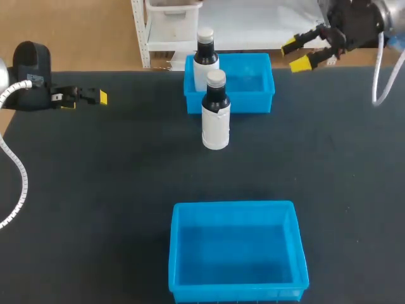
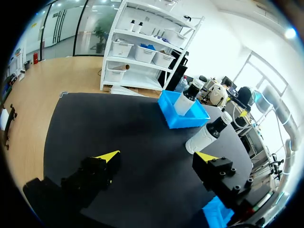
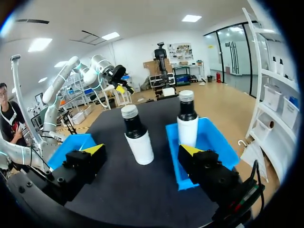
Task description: Pick up the bottle, and place it in the far bin if it is heavy, or in the near bin if it is light.
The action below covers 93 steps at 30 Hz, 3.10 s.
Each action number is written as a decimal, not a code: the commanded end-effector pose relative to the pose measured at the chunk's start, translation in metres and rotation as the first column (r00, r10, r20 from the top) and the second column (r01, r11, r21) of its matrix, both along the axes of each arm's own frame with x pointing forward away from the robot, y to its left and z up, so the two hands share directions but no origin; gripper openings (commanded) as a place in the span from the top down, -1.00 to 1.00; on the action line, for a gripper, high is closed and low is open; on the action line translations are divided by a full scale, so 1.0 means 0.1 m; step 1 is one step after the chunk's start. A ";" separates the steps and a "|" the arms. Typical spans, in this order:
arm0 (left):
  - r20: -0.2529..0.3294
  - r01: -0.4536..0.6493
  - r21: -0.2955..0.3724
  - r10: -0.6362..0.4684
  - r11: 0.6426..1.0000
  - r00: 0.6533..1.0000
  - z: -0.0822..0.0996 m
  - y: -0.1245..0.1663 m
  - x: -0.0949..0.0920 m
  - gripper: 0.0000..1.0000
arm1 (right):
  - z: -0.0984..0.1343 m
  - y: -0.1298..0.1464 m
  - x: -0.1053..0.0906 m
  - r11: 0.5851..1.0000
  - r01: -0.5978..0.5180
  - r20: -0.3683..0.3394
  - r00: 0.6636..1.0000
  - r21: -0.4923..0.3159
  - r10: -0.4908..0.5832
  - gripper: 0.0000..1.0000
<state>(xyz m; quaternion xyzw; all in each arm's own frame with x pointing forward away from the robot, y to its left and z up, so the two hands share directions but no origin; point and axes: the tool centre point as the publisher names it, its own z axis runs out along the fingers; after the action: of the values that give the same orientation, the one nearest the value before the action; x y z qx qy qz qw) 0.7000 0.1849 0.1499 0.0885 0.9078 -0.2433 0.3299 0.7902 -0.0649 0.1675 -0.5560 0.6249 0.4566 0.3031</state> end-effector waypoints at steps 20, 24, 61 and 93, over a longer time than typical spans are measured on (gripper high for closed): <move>0.000 0.000 0.000 0.000 1.000 1.000 0.00 0.00 0.00 -1.00 | -0.24 0.83 -0.39 0.989 0.150 0.103 0.983 0.007 -0.150 -1.00; 0.000 0.000 0.000 0.000 1.000 1.000 0.00 0.00 0.00 -1.00 | -0.30 0.97 -0.37 0.990 0.138 0.107 0.985 -0.001 -0.137 -1.00; 0.000 0.000 0.000 0.000 1.000 1.000 0.00 0.00 0.00 -1.00 | -0.46 1.59 -0.36 0.997 0.028 0.098 0.995 -0.078 -0.020 -1.00; 0.000 0.000 0.000 0.000 1.000 1.000 0.00 0.00 0.00 -1.00 | -0.38 1.51 -0.39 0.996 0.047 0.107 0.993 -0.069 -0.040 0.75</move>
<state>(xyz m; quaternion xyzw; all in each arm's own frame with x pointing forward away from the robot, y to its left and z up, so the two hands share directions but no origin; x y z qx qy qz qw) 0.7000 0.1849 0.1499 0.0885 0.9078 -0.2433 0.3299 0.7566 0.0904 0.1256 -0.5773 0.6345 0.4008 0.3215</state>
